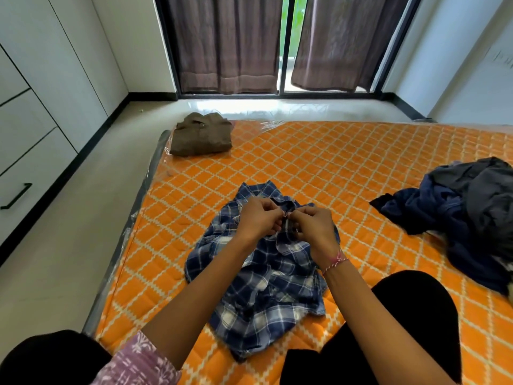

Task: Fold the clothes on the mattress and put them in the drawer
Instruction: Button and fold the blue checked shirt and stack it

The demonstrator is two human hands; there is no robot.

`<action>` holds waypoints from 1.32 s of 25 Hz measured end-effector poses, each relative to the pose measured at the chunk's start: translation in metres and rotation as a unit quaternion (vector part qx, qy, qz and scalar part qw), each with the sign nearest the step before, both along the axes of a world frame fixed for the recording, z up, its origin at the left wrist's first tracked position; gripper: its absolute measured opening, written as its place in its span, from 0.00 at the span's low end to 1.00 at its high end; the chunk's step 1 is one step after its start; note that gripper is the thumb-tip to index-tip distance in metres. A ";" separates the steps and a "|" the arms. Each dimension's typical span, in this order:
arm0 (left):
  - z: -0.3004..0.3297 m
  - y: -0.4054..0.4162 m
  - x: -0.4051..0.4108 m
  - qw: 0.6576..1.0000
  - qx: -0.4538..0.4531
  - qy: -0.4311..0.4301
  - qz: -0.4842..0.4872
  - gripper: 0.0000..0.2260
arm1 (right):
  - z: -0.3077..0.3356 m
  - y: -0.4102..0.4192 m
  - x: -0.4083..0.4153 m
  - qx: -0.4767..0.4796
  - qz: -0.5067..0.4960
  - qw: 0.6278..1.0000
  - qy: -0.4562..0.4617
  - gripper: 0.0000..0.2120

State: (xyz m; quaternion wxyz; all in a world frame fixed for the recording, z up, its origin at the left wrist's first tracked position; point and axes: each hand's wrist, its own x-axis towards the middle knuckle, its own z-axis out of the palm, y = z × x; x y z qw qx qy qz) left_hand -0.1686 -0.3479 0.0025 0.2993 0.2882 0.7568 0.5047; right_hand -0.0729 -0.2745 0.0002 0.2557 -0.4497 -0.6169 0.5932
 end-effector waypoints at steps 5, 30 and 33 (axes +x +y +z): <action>-0.013 -0.004 0.005 1.000 0.006 0.023 0.006 0.06 | 0.001 -0.002 0.007 -0.044 0.037 0.998 -0.003 0.12; -0.012 0.003 -0.008 0.985 0.133 -0.112 -0.015 0.07 | 0.014 0.030 -0.017 -0.206 0.071 0.974 0.056 0.05; -0.007 0.010 -0.013 0.986 0.116 -0.115 0.017 0.06 | 0.019 0.040 -0.021 -0.121 0.131 0.982 0.064 0.04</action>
